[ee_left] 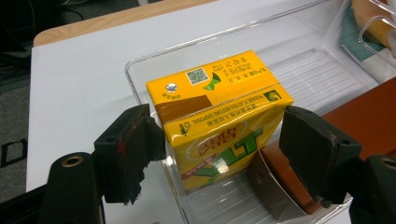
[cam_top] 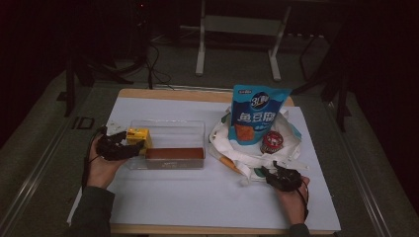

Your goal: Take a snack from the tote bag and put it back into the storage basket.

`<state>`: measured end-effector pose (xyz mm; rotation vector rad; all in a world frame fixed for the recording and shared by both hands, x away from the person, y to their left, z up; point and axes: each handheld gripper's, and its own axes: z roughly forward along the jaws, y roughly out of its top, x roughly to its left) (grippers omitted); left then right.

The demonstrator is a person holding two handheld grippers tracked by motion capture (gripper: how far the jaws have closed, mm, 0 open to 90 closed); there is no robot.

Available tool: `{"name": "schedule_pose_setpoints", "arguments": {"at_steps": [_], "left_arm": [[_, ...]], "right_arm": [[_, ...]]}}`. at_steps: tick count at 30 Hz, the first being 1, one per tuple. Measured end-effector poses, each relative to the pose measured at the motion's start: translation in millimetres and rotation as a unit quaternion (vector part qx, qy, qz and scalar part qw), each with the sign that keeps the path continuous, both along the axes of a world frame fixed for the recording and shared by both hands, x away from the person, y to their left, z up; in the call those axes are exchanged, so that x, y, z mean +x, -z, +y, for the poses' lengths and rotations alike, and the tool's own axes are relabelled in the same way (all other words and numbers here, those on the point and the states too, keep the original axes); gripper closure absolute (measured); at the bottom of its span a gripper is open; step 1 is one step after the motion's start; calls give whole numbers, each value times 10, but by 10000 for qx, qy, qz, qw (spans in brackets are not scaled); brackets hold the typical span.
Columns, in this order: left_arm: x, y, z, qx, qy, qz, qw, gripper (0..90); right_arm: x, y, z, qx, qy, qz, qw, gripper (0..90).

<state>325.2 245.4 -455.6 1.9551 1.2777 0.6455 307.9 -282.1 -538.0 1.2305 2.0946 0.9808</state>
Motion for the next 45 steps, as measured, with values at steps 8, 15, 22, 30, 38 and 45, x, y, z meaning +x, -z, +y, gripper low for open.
{"name": "schedule_pose_setpoints", "arguments": {"at_steps": [8,15,22,30,38,45], "left_arm": [[-6,-108,-49,-70,93,-212,9997,224],[-21,-216,-90,-159,170,-394,9990,219],[-27,-279,-160,-223,322,-566,9976,216],[-52,-320,-317,-248,539,-622,9963,216],[-71,-319,-483,-334,841,-546,9944,215],[-48,-283,-665,-358,1181,-411,9915,186]], "right_arm": [[-1,1,3,-17,0,-11,10000,472],[0,0,1,-9,-2,-3,10000,472],[-1,0,1,-4,-1,-4,10000,472],[1,-1,2,-5,-3,1,10000,471],[7,-2,-1,21,-15,25,10000,465],[17,-9,6,-38,-29,60,10000,468]]}}
